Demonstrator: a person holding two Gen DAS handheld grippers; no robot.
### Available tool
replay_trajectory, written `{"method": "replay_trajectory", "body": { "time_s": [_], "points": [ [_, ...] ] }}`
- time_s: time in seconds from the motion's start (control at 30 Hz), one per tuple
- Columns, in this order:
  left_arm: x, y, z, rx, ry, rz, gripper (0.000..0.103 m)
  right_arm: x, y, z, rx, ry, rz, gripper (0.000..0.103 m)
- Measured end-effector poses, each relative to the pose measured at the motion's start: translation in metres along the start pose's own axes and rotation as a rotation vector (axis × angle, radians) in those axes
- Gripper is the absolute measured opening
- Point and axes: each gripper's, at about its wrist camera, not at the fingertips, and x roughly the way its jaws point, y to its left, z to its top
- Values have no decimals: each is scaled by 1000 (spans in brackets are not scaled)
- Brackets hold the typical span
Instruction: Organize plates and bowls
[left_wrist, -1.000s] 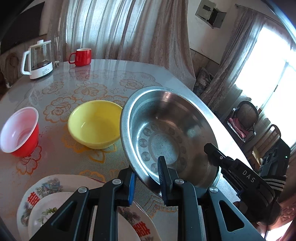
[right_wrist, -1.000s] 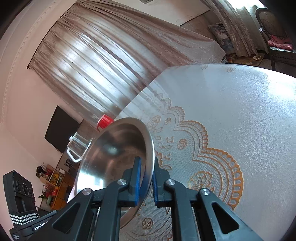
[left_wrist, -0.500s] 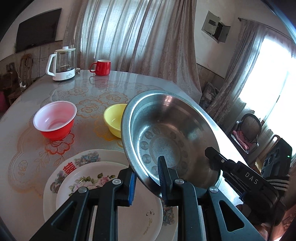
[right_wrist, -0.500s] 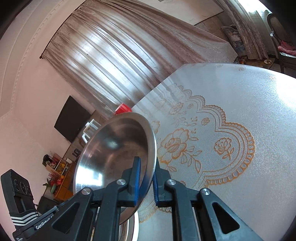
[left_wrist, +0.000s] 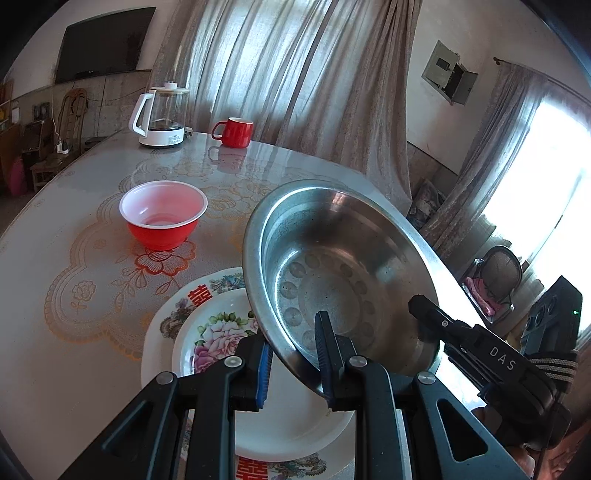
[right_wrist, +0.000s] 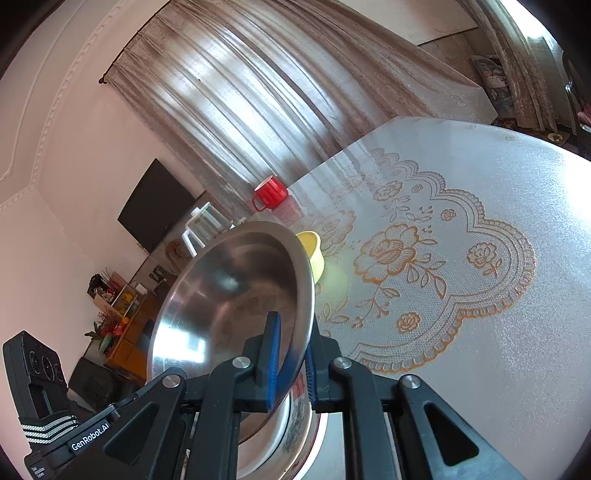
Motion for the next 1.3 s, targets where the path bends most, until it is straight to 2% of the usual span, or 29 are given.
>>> {"method": "replay_trajectory", "body": {
  "time_s": [0.33, 0.6, 0.97, 1.13, 1.3],
  "points": [
    [-39, 42, -8, -51, -40, 1, 22, -2, 43, -19, -82, 47, 36, 12],
    [-68, 83, -16, -109, -79, 63, 21, 17, 84, -45, -141, 123, 106, 13],
    [-92, 148, -33, -237, -93, 138, 21, 59, 132, -82, -252, 263, 167, 14],
    [-92, 151, -35, -243, -89, 136, 21, 70, 140, -89, -268, 290, 179, 14],
    [-89, 134, -31, -197, -89, 78, 21, 55, 132, -82, -275, 249, 160, 15]
  ]
}}
